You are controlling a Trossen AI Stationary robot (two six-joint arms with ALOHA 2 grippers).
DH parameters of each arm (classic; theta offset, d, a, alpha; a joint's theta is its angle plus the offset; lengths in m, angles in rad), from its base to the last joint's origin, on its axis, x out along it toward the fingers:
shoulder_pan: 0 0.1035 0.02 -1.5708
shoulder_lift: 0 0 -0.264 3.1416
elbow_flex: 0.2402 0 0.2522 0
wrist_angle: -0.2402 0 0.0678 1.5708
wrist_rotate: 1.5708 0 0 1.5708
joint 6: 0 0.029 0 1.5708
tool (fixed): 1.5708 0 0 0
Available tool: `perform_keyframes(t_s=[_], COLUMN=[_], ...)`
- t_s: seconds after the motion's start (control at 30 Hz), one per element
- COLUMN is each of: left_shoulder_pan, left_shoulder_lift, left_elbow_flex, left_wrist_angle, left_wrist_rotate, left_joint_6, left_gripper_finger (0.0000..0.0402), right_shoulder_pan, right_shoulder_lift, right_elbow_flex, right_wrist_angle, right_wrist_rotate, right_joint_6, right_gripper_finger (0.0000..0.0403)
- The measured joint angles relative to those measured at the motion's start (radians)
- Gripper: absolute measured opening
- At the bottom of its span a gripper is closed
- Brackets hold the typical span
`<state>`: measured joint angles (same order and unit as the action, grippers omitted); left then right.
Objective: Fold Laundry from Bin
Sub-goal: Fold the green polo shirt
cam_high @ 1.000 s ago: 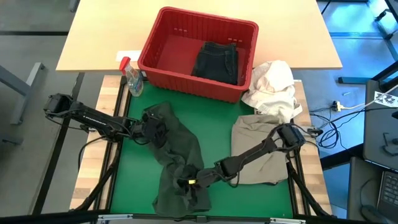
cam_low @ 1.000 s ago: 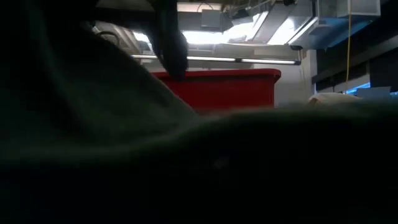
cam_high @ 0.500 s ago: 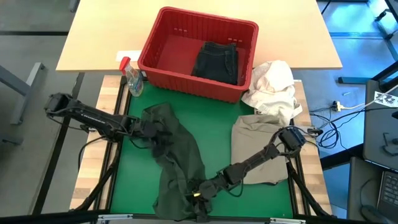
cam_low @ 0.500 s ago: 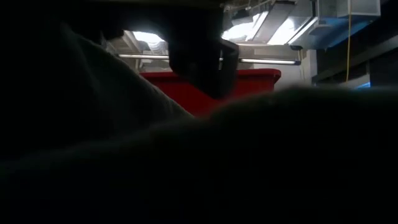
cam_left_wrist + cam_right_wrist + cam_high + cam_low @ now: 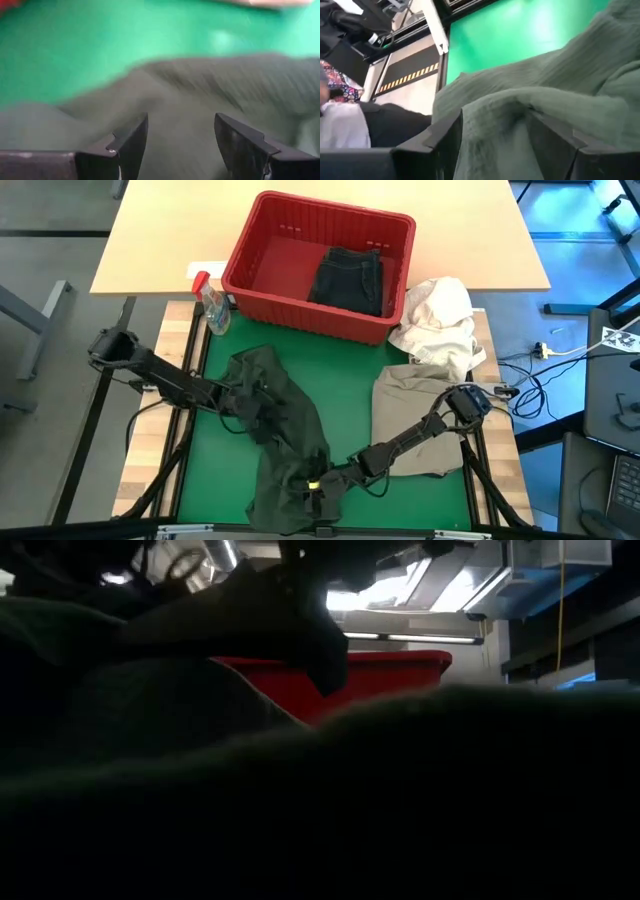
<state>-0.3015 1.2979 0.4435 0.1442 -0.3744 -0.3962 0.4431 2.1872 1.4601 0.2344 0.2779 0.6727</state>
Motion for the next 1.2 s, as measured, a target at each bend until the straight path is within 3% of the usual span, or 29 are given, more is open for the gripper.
perform_keyframes(t_s=[0.2,0.4,0.5,0.57,0.73,0.83,1.2], left_shoulder_pan=[-0.027,-0.059,-0.069,-0.071,-0.07,-0.07,-0.069], left_shoulder_lift=[0.064,-0.016,-0.087,-0.136,-0.207,-0.205,-0.169], left_elbow_flex=[0.0,0.0,0.0,0.0,0.0,0.0,-0.001], left_wrist_angle=[-0.105,-0.358,-0.424,-0.438,-0.531,-0.582,-0.608], left_wrist_rotate=[0.303,0.41,0.433,0.395,0.116,0.024,-0.114], left_joint_6=[-0.022,-0.121,-0.153,-0.15,-0.145,-0.145,-0.189], left_gripper_finger=[0.0223,0.0222,0.0222,0.0222,0.0222,0.0222,0.0222], right_shoulder_pan=[0.025,0.03,0.028,0.028,0.017,0.0,0.015], right_shoulder_lift=[0.0,0.0,-0.002,-0.003,0.008,0.026,-0.005], right_elbow_flex=[0.0,0.0,0.0,0.009,0.021,0.017,0.025], right_wrist_angle=[-0.032,-0.133,-0.126,-0.117,-0.118,-0.203,-0.687], right_wrist_rotate=[-0.099,-0.312,-0.338,-0.266,0.046,0.046,-0.013], right_joint_6=[0.008,0.111,0.128,0.102,0.029,0.029,-0.107], right_gripper_finger=[0.0216,0.0216,0.0216,0.0216,0.0216,0.0216,0.0216])
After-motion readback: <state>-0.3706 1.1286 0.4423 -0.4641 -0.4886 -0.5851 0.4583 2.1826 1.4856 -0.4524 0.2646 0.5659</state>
